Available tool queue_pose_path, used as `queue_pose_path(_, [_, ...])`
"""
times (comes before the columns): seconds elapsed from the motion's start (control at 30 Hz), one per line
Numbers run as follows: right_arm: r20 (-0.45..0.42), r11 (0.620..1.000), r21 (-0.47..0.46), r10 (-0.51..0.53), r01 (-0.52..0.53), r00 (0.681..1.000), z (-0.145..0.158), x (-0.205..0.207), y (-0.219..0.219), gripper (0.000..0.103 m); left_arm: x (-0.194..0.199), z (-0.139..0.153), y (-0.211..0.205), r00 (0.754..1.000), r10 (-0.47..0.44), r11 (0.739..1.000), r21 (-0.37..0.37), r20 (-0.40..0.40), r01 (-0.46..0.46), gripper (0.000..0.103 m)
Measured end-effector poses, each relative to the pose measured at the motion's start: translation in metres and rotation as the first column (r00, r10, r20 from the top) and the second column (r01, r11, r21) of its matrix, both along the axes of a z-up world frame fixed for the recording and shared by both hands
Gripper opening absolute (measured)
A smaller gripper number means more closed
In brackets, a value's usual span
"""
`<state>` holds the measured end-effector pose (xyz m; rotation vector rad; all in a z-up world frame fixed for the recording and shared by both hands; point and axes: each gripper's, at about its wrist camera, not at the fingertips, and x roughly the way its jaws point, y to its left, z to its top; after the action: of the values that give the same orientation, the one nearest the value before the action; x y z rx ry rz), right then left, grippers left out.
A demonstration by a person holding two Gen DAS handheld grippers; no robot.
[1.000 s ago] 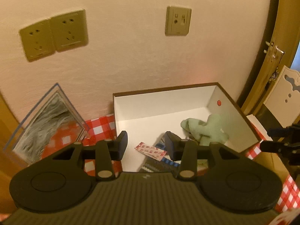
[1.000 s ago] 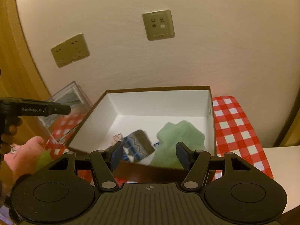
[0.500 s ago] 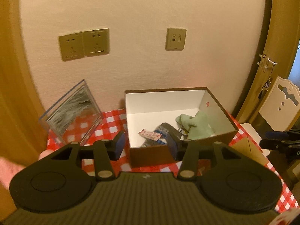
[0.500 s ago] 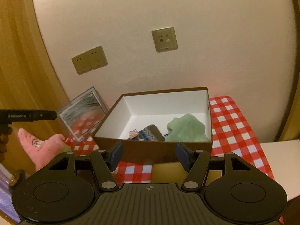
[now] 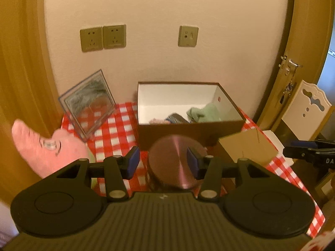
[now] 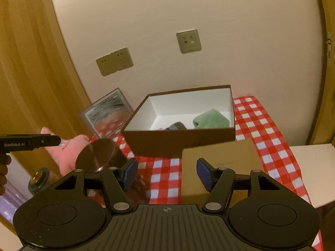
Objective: Organize soft objects
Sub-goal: 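Withdraw both tools from the white box back toward the table, then lower the left tool onto the cream fuzzy ring and close on it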
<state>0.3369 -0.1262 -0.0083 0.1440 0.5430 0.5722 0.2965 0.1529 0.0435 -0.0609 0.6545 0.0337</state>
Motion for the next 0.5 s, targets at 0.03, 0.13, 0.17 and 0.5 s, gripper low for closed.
queue_pose_path(0.03, [-0.002,1.0,-0.001,0.003,-0.003,1.0,-0.001,-0.005,-0.001,0.062,-0.006,-0.002,-0.002,1.0,0.004,1.0,-0.002,-0.005,-0.004,0.047])
queue_pose_path(0.13, [-0.009,1.0,-0.005,0.01,-0.01,1.0,-0.005,-0.019,-0.002,0.062,-0.022,-0.008,-0.007,1.0,0.019,1.0,-0.009,-0.017,-0.019,0.047])
queue_pose_path(0.17, [-0.01,1.0,-0.007,0.011,-0.011,1.0,-0.007,-0.024,-0.003,0.062,-0.026,-0.009,-0.008,1.0,0.023,1.0,-0.013,-0.02,-0.023,0.047])
queue_pose_path(0.5, [-0.055,0.999,-0.03,0.03,-0.031,0.998,-0.033,-0.055,-0.01,0.062,-0.07,-0.027,-0.02,0.997,0.053,0.998,-0.023,-0.051,-0.054,0.047])
